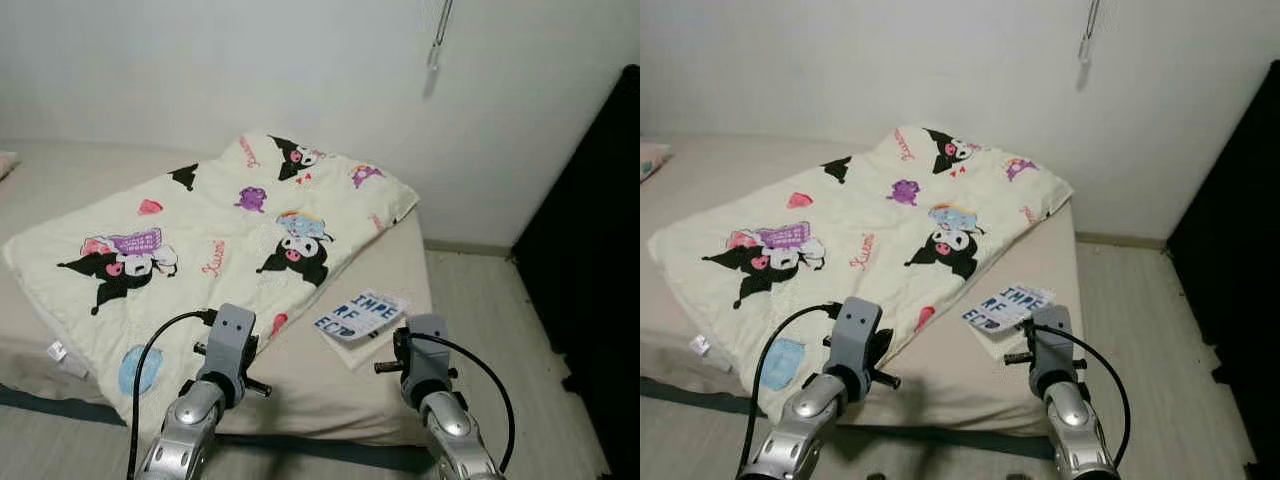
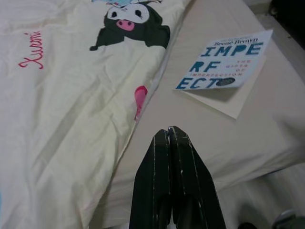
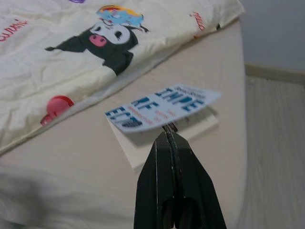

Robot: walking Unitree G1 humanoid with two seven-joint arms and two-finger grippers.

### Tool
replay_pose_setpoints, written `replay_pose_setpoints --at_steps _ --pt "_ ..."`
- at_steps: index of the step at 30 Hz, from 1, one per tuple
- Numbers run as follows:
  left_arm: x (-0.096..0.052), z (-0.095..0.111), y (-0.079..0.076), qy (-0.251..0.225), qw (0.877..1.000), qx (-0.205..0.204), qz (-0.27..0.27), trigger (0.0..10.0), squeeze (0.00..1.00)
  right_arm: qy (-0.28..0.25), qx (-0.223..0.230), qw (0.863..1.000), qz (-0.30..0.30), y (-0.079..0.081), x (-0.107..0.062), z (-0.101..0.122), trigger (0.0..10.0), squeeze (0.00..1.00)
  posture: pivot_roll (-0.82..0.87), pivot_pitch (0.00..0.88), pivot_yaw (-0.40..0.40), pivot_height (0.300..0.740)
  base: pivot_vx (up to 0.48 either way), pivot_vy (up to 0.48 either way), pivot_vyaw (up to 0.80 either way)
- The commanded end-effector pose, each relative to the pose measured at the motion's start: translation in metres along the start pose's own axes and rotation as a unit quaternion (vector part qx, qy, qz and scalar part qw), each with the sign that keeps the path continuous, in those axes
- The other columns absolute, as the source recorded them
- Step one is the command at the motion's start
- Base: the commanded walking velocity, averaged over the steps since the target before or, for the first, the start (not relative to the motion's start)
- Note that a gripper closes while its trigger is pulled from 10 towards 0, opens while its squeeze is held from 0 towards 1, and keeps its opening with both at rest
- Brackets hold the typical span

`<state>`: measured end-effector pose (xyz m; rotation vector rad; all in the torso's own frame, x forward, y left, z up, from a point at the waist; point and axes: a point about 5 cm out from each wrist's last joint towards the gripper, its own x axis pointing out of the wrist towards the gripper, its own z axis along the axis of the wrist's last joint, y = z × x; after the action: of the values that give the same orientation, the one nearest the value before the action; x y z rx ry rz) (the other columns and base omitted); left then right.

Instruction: Clean up the room

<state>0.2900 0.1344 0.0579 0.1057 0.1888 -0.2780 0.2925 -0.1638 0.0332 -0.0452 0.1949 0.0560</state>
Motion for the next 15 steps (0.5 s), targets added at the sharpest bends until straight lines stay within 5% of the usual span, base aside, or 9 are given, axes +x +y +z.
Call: replay_pose_setpoints --at_steps 1,15 --pt "-0.002 0.0 0.001 -0.003 1.0 0.01 -0.001 10.0 0.0 0.011 0.022 0.999 -0.022 -0.002 -0.002 -0.004 10.0 0.0 -0.08 0.117 0.004 0.632 0.0 0.0 0.0" --pt "-0.004 -0.003 0.023 -0.006 0.996 0.017 0.087 10.0 0.0 0.004 0.034 0.984 -0.176 -0.031 -0.008 -0.005 10.0 0.0 -0.07 0.126 -0.003 0.632 0.0 0.0 0.0"
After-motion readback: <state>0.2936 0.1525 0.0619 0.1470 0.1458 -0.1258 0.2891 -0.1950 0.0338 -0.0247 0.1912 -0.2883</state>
